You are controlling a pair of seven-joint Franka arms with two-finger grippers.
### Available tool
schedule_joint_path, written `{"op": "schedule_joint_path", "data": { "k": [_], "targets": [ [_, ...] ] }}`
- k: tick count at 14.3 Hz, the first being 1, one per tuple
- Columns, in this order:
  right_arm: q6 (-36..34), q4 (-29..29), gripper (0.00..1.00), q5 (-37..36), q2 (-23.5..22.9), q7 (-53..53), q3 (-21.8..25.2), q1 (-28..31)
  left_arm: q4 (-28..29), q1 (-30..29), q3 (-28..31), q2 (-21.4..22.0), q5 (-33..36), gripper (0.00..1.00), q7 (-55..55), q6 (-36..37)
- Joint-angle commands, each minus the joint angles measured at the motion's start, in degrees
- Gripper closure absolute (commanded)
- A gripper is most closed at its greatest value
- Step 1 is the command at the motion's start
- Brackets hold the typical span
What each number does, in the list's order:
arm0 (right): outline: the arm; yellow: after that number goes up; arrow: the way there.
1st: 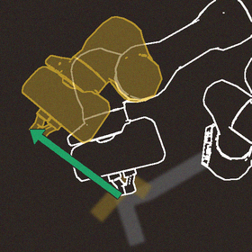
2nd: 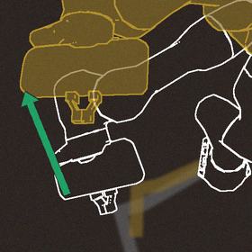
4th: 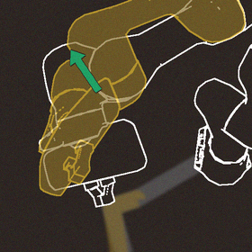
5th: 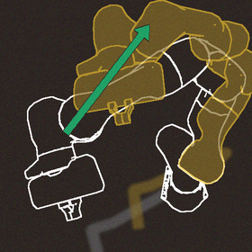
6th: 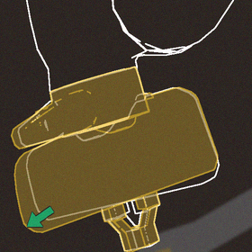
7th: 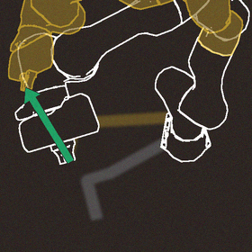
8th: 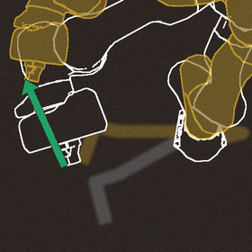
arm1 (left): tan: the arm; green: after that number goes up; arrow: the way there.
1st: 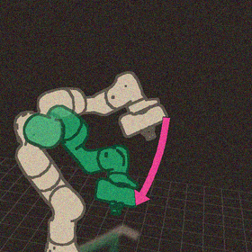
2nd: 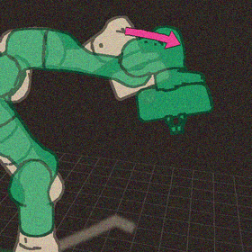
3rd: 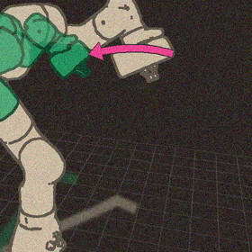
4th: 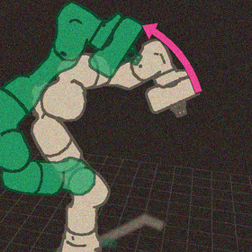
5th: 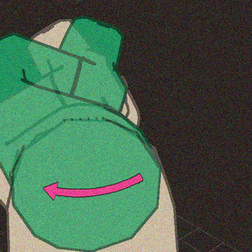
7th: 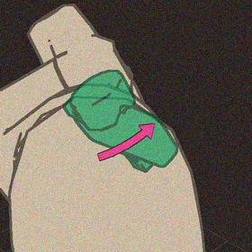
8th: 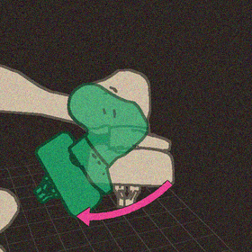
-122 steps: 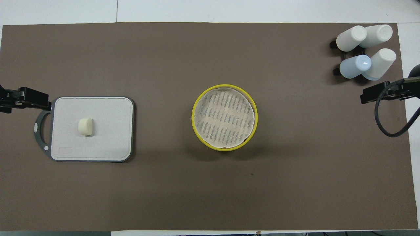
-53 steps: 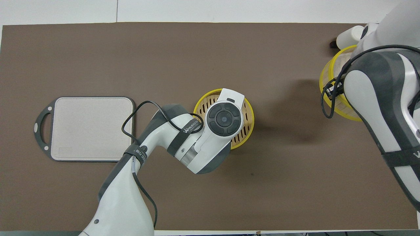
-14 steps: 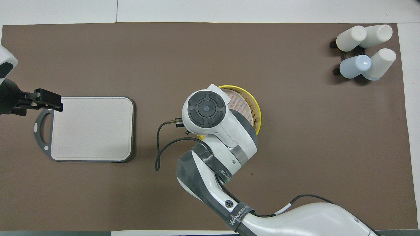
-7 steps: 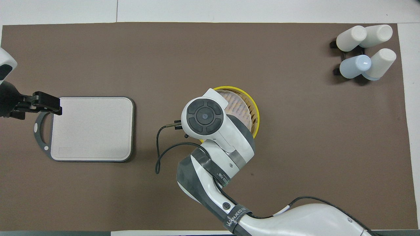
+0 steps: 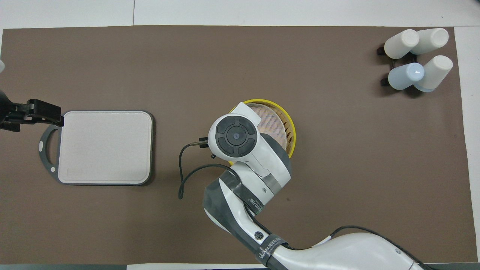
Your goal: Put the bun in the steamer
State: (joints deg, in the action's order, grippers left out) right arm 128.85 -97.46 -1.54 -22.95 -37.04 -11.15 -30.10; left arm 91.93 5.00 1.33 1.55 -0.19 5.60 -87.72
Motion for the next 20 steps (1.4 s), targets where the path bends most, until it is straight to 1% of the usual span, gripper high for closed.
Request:
{"op": "schedule_joint_path", "data": {
  "k": [1, 6, 13, 16, 18, 20],
  "targets": [
    [4.5, -0.9, 1.00, 0.3, -1.4, -0.9, -0.4, 0.7, -1.7, -0.6, -0.2, -0.6, -0.9, 0.00, -1.0, 1.5],
    [5.4, 0.0, 1.00, 0.3, -1.5, -0.8, -0.4, 2.8, -1.5, -0.7, -0.2, -0.5, -0.9, 0.00, -0.9, 1.0],
    [8.1, 0.3, 1.00, 0.3, -2.4, -0.2, -0.4, 3.2, -1.0, -0.6, -0.3, -0.2, -0.9, 0.00, -0.7, 0.3],
    [7.8, 2.6, 1.00, -0.1, -5.0, -0.3, -0.4, 2.5, -1.0, -0.6, -0.3, -0.2, -0.9, 0.00, -0.8, 0.2],
    [7.2, 2.8, 1.00, -1.0, -5.0, -0.3, -0.4, 2.5, -1.0, -0.6, -0.4, -0.1, -0.9, 0.00, -0.8, 0.3],
    [6.2, 5.0, 1.00, -1.0, -5.8, -0.2, -0.4, 3.2, -1.0, -0.6, -0.3, -0.2, -0.9, 0.00, -0.8, 0.2]
  ]
}}
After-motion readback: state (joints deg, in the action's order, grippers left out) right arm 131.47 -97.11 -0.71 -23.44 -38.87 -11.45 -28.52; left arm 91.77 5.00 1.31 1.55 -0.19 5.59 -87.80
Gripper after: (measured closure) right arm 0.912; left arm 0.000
